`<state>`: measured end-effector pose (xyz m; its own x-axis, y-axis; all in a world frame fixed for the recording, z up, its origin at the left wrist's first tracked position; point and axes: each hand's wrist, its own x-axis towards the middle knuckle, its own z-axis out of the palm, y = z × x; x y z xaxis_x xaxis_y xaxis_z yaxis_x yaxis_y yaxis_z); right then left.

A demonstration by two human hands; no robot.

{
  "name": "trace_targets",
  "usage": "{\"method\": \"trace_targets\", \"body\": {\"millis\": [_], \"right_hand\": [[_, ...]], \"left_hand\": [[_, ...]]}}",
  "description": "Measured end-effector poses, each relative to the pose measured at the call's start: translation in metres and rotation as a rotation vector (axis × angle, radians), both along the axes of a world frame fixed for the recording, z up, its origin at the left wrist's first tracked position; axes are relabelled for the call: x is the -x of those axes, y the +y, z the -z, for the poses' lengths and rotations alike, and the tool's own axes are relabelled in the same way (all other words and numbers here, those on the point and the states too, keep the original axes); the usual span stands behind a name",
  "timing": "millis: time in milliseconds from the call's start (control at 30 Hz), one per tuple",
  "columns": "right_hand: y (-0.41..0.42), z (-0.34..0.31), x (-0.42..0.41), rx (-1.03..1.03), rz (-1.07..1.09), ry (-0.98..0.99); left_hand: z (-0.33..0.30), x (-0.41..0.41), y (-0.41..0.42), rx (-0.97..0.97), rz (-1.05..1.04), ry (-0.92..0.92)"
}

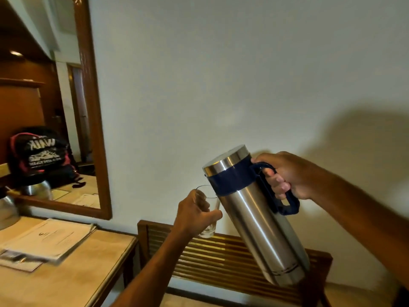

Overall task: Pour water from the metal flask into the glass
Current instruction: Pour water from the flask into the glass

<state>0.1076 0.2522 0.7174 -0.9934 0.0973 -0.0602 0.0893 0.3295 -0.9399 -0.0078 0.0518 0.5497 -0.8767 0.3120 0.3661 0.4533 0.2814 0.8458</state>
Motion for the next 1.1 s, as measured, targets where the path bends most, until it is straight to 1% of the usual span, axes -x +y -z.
{"method": "trace_targets", "body": {"millis": [200,367,633,867,1100], "right_hand": [[-0.005,-0.022,0.014,-0.095,-0.061,-0.154],[-0.011,-0.041,0.023,-0.203,-0.085,-0.236],[-0.009,-0.054,0.027,-0.394,-0.04,-0.301],[-0.006,-0.063,0.027,-0.471,-0.026,-0.356],[-0.005,-0.078,0.03,-0.519,-0.031,-0.41]], "left_hand": [[0.007,0.006,-0.007,-0.022,-0.007,-0.013],[0.007,0.012,-0.01,-0.036,-0.01,-0.001],[0.005,0.018,-0.007,0.012,0.016,0.041],[0.003,0.017,0.004,0.036,0.061,0.034],[0.003,0.018,0.009,0.008,0.093,0.033]]}}
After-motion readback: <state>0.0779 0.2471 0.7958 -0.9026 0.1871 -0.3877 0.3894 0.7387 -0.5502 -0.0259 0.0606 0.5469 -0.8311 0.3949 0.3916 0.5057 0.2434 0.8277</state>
